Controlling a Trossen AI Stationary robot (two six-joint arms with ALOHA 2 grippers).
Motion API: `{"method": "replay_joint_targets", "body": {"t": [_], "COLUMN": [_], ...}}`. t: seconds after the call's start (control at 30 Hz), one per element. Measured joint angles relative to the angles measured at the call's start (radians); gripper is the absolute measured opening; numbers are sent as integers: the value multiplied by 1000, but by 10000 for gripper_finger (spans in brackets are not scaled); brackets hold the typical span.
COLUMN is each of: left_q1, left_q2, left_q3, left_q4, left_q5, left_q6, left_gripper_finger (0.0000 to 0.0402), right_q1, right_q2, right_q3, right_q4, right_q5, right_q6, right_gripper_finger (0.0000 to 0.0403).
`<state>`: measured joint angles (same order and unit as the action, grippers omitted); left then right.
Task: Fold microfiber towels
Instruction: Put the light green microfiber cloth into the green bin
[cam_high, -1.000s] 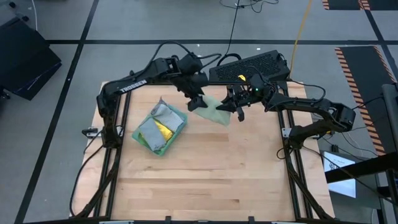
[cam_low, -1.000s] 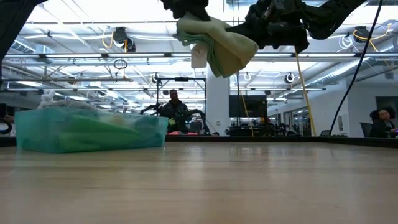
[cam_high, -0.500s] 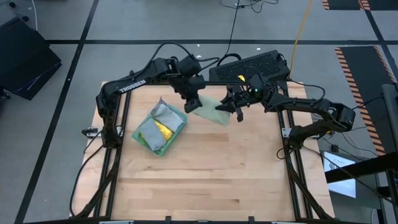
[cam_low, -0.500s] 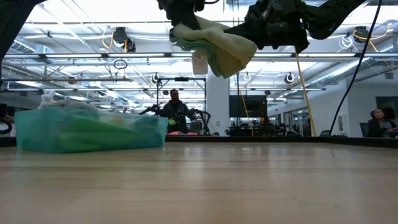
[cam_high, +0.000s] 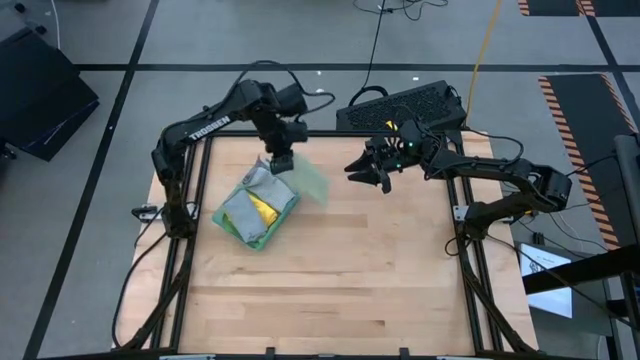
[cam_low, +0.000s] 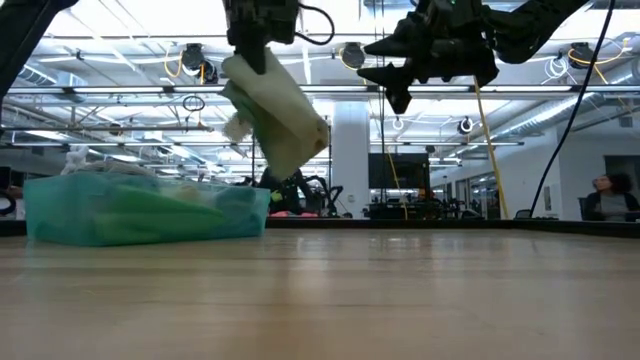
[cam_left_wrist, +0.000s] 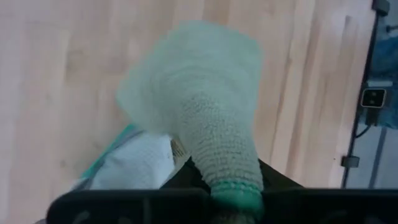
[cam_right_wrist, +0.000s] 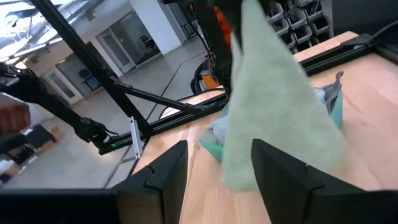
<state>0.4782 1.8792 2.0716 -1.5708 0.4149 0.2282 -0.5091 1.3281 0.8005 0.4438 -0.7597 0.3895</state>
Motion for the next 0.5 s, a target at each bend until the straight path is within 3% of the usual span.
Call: {"method": "replay_joint_targets", "body": {"t": [0.17, 0.3, 0.4, 0.5], "left_q1": [73, 140, 143, 158], "left_q2": [-12, -29, -78, -144], "left_q3": [0, -2, -29, -144], "left_q4": [-1, 0, 5, -2], "left_q5": [1, 26, -47, -117], "left_q6": [20, -62, -23, 34], "left_gripper_finger": [18, 18, 18, 18], "right_q1": [0, 0, 0, 0], "right_q2": [0, 0, 0, 0], "right_q3": [0, 0, 0, 0], "right_q4": [0, 0, 0, 0], "right_q5": [0, 0, 0, 0], "right_q6": [47, 86, 108, 128], "right_gripper_finger": [164, 160, 160, 160]}}
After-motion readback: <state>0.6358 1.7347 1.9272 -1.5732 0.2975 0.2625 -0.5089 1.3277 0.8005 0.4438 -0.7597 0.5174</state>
